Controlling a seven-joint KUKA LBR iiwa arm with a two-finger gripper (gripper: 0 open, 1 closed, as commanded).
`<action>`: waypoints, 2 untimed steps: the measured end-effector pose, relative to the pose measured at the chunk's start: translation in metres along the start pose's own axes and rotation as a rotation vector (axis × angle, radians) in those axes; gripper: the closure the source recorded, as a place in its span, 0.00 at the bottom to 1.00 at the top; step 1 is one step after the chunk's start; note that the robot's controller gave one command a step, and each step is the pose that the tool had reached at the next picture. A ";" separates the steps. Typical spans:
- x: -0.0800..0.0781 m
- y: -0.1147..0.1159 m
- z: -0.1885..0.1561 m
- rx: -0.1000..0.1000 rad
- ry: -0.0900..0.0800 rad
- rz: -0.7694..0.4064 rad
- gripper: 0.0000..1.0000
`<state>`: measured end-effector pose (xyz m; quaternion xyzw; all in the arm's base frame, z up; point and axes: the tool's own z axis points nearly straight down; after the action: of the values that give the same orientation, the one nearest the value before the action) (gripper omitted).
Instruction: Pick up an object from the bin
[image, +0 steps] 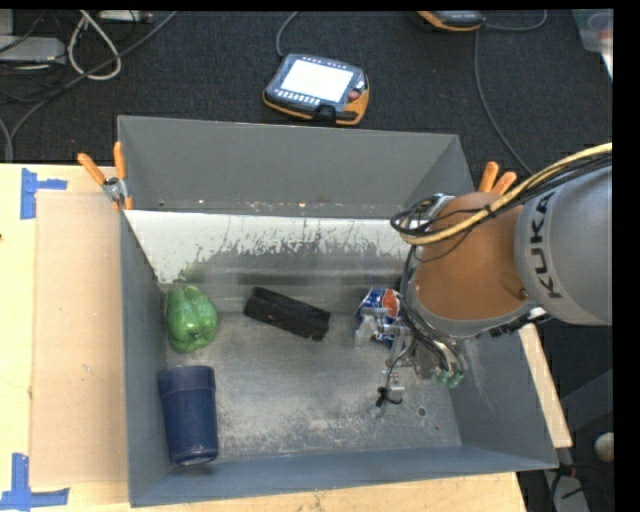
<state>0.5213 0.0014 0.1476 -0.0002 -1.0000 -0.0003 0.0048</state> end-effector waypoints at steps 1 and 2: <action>-0.002 0.000 -0.004 0.000 -0.008 0.000 0.00; -0.091 -0.110 0.072 -0.007 -0.009 -0.115 0.00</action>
Offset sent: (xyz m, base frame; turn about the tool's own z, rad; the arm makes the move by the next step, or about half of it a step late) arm 0.0873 -0.1115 -0.0776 -0.1139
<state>0.6121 -0.1085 0.0747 0.0571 -0.9984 -0.0038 0.0000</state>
